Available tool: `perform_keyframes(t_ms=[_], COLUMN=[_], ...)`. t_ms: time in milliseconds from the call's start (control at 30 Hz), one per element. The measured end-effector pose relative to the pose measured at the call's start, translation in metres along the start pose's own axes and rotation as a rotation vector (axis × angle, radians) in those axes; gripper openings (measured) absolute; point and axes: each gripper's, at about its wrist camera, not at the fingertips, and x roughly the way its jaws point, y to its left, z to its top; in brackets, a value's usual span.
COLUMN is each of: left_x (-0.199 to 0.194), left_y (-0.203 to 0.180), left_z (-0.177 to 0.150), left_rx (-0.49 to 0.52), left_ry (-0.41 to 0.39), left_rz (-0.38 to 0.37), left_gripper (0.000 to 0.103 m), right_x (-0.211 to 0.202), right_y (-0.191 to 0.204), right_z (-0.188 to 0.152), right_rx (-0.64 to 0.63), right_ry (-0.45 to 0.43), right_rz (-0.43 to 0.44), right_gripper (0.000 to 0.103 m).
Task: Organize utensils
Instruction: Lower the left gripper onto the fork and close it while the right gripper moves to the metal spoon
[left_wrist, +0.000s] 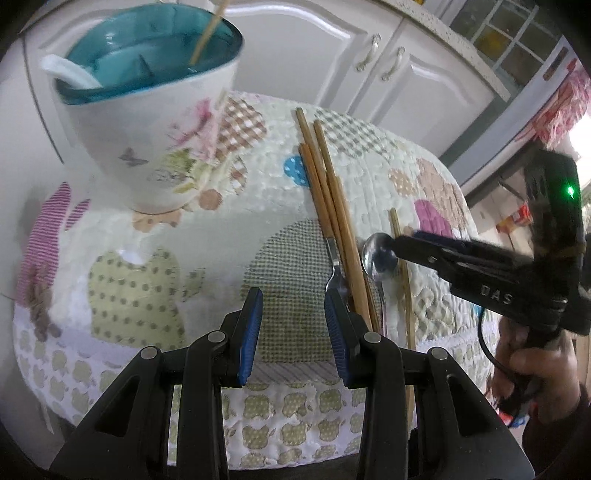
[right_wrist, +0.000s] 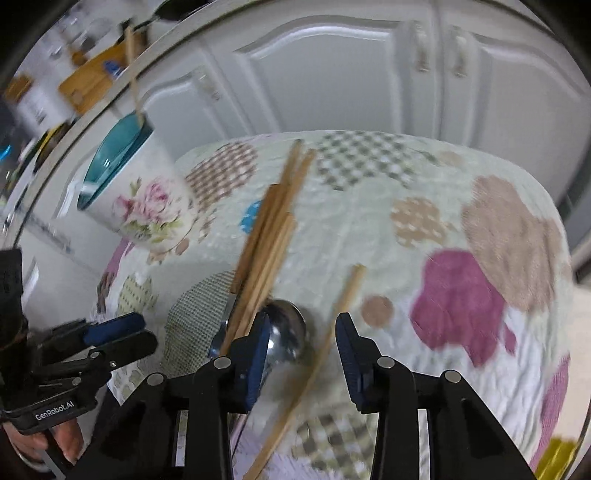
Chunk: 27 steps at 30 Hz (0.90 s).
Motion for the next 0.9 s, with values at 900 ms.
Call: perform_keyframes(t_ms=[900], left_x=[0.053], left_y=[-0.014], left_z=[0.040], left_rx=[0.161], left_ry=[0.121], left_rz=[-0.050], left_gripper=[0.034], right_x=[0.035], right_y=[0.006], right_z=[0.024], right_rx=[-0.334], right_ry=[0.085], right_rz=[0.136], right_gripper=[0.026])
